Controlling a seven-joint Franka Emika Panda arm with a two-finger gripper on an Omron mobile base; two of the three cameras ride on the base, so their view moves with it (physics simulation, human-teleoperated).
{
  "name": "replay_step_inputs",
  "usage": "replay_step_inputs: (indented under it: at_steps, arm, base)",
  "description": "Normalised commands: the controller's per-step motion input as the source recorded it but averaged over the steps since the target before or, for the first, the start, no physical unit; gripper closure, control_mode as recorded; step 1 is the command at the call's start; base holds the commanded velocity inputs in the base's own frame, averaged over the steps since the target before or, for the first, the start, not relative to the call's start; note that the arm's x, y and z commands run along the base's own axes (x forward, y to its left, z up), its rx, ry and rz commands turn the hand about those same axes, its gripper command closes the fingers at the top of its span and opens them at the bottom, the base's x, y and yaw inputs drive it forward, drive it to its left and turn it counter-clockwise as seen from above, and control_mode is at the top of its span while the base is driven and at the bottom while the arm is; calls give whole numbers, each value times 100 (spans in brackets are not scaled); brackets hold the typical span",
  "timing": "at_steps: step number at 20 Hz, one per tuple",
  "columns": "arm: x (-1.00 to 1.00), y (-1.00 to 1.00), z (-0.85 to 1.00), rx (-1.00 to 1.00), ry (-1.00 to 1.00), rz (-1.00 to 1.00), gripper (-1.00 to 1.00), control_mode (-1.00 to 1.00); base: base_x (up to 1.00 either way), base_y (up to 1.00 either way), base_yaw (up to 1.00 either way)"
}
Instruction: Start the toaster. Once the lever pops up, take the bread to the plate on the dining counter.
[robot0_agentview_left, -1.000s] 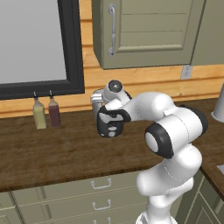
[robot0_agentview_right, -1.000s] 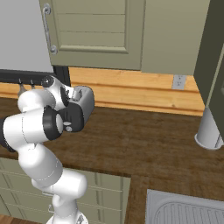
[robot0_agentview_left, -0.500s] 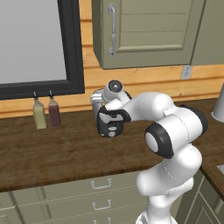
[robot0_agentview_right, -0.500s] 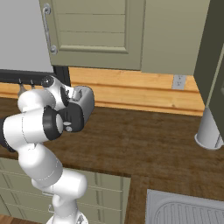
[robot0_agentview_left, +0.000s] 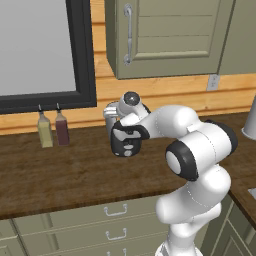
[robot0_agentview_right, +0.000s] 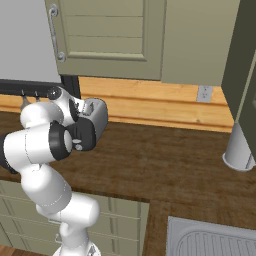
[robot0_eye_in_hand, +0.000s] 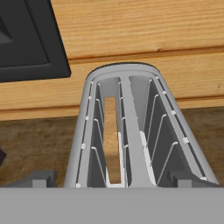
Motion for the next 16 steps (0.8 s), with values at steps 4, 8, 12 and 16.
replay_step_inputs:
  at_steps: [4, 8, 12, 16]
  arm:
    - [0, 0, 0, 0, 0, 0, -100, -100]
    - [0, 0, 0, 0, 0, 0, -100, -100]
    - [0, 0, 0, 0, 0, 0, -100, -100]
    - [0, 0, 0, 0, 0, 0, -100, -100]
  base:
    - [0, 0, 0]
    - [0, 0, 0]
    - [0, 0, 0]
    - [0, 0, 0]
